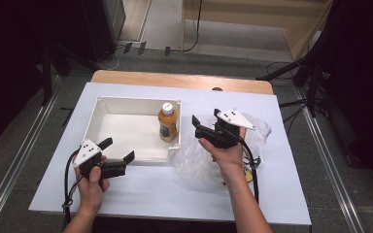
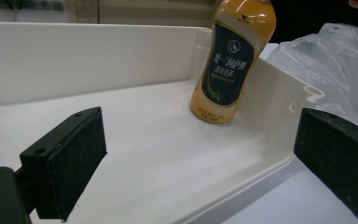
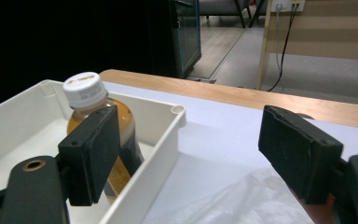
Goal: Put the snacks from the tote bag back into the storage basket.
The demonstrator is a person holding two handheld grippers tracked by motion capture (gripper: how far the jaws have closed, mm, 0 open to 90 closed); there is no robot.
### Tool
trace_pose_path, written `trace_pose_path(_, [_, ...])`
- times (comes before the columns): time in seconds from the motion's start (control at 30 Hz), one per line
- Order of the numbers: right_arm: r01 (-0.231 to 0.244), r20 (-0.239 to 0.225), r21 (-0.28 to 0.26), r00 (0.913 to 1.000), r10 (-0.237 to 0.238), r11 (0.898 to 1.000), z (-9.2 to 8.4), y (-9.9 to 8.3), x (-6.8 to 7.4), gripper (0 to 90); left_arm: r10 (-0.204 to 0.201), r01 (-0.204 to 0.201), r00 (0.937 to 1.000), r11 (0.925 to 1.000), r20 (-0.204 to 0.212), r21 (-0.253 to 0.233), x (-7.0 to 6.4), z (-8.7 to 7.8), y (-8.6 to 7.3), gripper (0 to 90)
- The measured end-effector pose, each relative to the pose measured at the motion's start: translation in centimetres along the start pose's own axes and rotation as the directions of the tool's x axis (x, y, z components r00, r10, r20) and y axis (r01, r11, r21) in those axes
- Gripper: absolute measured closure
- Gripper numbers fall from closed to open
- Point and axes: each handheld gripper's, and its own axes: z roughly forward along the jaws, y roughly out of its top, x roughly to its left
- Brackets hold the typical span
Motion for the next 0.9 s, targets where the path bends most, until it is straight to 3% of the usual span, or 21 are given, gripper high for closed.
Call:
trace_pose_path(0.27, [0.018,0.019,-0.008,0.9997,-0.018,1.0,-1.6,-0.5,-0.9,21.5,0.007,-0.007,1.0,1.0,-0.003,0.006,0.0,0.1,-0.1,2.3])
trace_pose_path(0.9, [-0.005,0.082,-0.02,0.9966,0.006,1.0,-4.0,-1.6,-4.2,21.3,0.007,-0.007,1.0,0.9999,-0.002,0.012,0.0,0.3,-0.3,2.3])
